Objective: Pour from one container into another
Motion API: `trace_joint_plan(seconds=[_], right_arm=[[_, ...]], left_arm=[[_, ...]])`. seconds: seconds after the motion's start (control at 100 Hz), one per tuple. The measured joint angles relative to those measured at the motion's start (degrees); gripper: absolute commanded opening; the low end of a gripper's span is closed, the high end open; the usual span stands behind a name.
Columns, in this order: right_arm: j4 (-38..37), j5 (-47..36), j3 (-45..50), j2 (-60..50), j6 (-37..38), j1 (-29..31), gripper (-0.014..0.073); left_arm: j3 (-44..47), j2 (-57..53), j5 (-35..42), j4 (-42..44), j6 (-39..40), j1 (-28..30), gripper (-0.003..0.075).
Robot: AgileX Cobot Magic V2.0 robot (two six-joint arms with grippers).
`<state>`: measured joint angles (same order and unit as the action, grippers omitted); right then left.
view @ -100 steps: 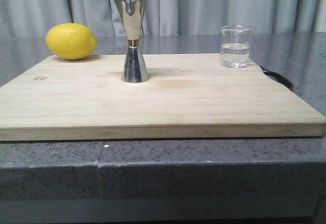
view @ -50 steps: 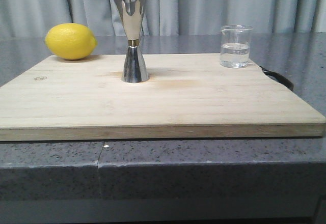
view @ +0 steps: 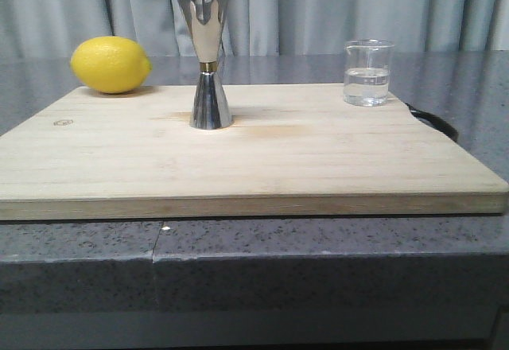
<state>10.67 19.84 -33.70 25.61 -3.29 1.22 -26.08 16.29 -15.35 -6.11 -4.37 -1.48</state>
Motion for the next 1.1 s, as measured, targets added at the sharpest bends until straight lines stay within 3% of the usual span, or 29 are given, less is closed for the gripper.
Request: trace_joint_plan(seconds=[0.43, 0.53, 0.65, 1.1], right_arm=[[0.0, 0.0, 0.0, 0.0, 0.0, 0.0, 0.0461], [-0.4, 0.4, 0.0, 0.0, 0.0, 0.0, 0.0516], [-0.7, 1.4, 0.0, 0.0, 0.0, 0.0, 0.0573], [-1.6, 14.6, -8.0, 12.1, 0.0, 0.0, 0.0573]], left_arm=[[0.0, 0.0, 0.0, -0.9, 0.0, 0.0, 0.0498], [-0.1, 0.0, -0.7, -1.1, 0.0, 0.0, 0.05], [-2.0, 1.8, -5.5, -1.1, 0.0, 0.0, 0.05], [-16.3, 21.7, -26.7, -1.1, 0.0, 0.0, 0.0494]])
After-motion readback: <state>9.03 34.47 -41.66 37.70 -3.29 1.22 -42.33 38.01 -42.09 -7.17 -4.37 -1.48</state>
